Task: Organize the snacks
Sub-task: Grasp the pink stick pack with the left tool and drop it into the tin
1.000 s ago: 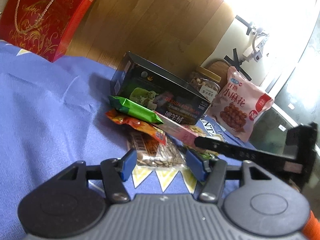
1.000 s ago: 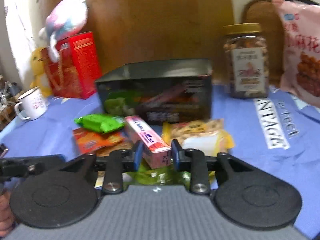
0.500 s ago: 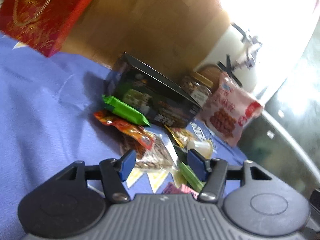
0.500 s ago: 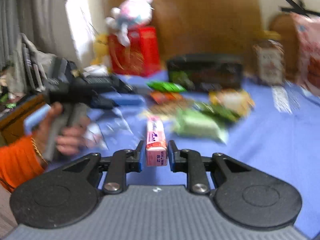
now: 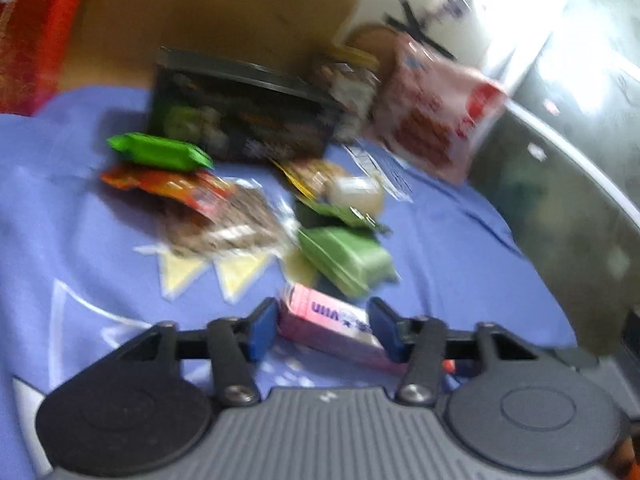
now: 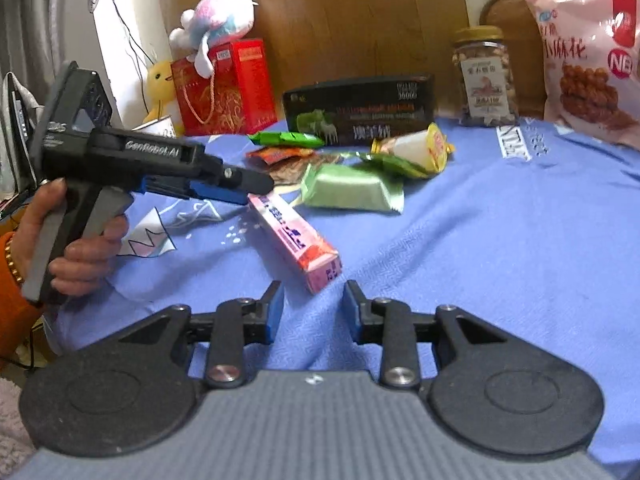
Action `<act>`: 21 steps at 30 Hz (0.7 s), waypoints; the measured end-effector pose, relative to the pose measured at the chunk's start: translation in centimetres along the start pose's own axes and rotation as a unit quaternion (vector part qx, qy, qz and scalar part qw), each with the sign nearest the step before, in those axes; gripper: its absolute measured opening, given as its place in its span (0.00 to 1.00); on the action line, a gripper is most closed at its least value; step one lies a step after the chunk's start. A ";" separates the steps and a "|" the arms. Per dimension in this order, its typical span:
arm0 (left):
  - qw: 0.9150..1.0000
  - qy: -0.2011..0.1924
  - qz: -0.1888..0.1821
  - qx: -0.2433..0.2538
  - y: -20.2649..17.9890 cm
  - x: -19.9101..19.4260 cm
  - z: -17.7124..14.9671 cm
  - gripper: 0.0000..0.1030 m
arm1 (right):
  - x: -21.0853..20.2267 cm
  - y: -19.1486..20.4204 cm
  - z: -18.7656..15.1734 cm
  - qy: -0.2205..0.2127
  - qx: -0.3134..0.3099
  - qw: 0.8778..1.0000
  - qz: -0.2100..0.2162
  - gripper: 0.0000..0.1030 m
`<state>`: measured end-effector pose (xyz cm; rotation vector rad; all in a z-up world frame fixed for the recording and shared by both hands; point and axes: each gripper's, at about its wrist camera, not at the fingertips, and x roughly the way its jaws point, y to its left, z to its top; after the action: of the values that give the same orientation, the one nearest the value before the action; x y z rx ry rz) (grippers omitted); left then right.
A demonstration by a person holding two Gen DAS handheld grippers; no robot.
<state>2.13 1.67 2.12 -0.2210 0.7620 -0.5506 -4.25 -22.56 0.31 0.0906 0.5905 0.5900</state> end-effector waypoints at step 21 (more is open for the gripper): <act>0.987 -0.137 0.076 -0.015 4.1 1.6 16.3 0.42 | 11.3 -5.1 18.0 -0.099 -0.002 0.995 -0.028 0.29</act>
<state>16.16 4.11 11.15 -0.2584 0.5138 -0.3552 15.78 -19.10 8.39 0.1273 0.3989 0.5206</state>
